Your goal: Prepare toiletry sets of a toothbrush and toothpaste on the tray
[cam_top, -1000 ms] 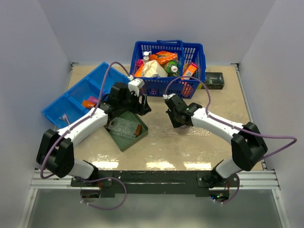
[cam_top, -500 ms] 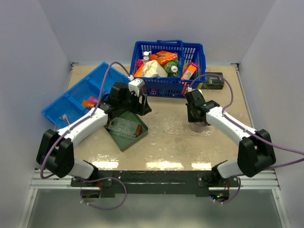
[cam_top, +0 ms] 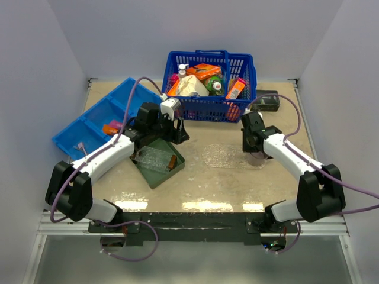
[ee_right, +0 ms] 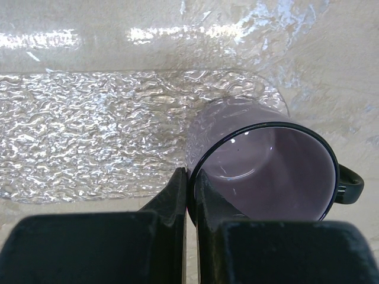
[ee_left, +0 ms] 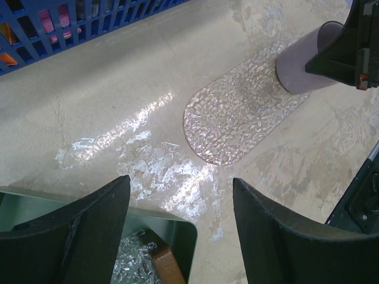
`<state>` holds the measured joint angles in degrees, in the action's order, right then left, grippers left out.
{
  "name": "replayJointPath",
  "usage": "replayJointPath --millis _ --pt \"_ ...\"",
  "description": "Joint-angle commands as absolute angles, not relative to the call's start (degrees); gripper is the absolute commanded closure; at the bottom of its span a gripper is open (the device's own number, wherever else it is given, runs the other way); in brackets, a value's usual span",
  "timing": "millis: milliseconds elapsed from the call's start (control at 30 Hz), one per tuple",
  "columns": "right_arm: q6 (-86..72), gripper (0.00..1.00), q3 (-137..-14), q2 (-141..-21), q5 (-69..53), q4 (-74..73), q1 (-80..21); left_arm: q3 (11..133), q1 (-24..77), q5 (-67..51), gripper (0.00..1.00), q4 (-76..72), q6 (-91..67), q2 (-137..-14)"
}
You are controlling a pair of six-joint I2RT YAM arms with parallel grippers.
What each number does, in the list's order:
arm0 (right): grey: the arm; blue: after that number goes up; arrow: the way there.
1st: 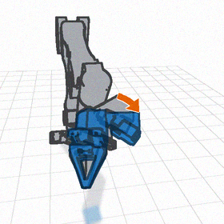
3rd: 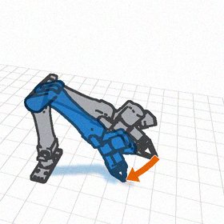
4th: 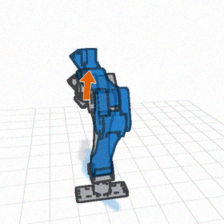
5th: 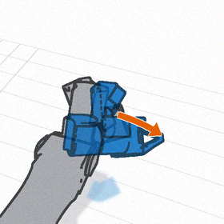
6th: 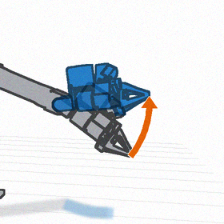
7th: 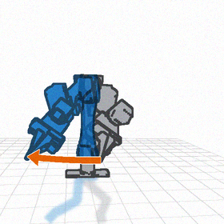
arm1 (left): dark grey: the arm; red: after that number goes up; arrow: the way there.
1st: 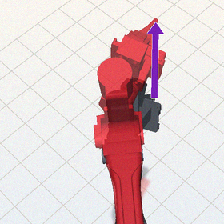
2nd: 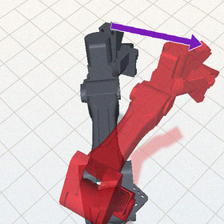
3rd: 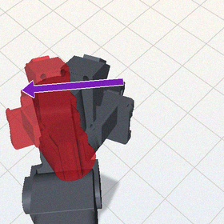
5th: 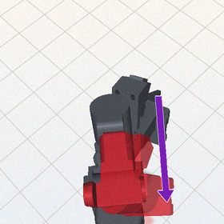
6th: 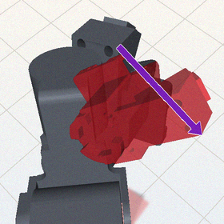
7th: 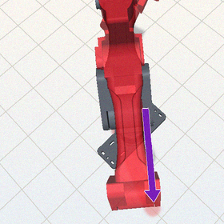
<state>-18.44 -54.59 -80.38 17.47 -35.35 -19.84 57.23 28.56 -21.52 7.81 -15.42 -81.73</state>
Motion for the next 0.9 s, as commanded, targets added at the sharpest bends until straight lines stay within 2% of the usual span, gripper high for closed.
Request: replayJointPath --millis 0,567,767,867 --pt "-16.79 1.0 -55.9 -79.19 19.51 -33.31 -18.37 56.51 28.13 -22.68 0.26 5.8 -15.03 -80.42" --pt "-15.47 1.0 -56.16 -80.33 16.96 -33.05 -17.4 56.6 28.13 -22.68 0.25 5.8 -14.77 -80.51" --pt "-15.47 1.0 -56.16 -80.77 16.61 -33.22 -17.32 56.6 28.21 -22.5 0.22 6.06 -14.68 -80.33" --pt "-15.47 0.95 -56.08 -80.86 16.61 -33.22 -17.31 56.6 28.21 -22.33 0.2 5.98 -14.68 -80.24"
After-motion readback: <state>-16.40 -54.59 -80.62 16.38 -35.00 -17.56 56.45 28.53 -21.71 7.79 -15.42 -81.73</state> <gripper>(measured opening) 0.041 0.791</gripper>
